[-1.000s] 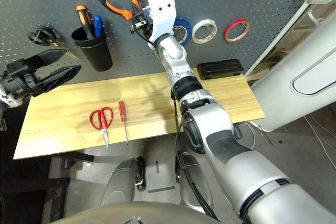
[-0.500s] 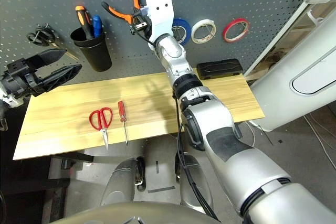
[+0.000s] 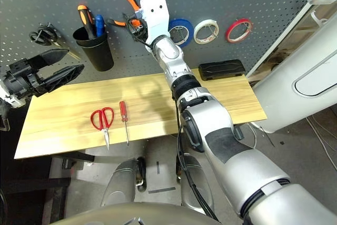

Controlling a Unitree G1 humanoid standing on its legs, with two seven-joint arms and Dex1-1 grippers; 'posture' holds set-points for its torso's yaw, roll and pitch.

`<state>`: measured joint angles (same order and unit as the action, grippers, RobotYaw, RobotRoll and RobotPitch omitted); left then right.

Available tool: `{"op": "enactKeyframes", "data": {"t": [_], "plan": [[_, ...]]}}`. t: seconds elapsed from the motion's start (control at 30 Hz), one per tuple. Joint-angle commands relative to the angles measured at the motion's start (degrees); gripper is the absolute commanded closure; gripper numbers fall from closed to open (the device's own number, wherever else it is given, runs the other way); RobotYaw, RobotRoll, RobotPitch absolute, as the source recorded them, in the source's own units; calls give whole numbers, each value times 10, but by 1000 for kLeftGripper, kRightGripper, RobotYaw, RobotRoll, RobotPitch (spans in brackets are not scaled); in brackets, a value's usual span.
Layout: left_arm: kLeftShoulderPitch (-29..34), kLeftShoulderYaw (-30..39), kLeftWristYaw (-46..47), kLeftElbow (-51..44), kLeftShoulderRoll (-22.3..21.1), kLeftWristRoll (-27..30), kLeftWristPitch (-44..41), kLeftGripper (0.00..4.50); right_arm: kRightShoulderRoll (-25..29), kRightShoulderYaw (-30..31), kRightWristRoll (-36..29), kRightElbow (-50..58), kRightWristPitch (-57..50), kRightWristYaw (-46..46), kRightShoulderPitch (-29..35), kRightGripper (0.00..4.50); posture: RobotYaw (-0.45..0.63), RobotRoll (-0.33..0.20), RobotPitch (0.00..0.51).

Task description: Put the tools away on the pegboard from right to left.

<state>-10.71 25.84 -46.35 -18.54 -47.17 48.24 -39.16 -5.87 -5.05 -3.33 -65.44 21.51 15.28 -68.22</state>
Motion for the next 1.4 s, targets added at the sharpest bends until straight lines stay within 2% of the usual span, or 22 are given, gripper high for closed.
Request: {"op": "enactKeyframes", "data": {"t": [0.03,0.2,0.33,0.43,0.57,0.77,0.93,1.1,1.33,1.4], "plan": [[-2,-7,-1,-6,4,4,1,0,5,4,3,11,-2,2,12,41,55,0,155],[-3,-9,-2,-4,7,3,2,0,13,5,-7,66,2,30,28,41,50,0,151],[0,-8,-4,1,11,-2,8,0,30,10,-35,204,-55,83,77,41,37,0,148],[2,-10,-6,8,17,-6,14,0,55,23,-67,358,-152,122,137,41,24,0,144],[4,-21,5,26,34,-25,33,0,117,38,-125,566,-314,167,221,41,2,0,139],[13,-40,11,39,58,-44,50,0,202,23,-226,722,-481,215,290,41,-21,0,132],[24,-65,19,46,82,-72,72,0,270,28,-239,745,-501,262,370,41,-31,0,118],[43,-96,38,41,105,-103,75,0,309,52,-242,753,-488,328,448,41,-26,0,115],[61,-168,58,51,112,-160,63,0,358,89,-227,733,-450,415,505,41,-21,0,123],[59,-206,76,69,102,-200,44,0,371,96,-218,720,-436,434,516,41,-15,0,132]]}}
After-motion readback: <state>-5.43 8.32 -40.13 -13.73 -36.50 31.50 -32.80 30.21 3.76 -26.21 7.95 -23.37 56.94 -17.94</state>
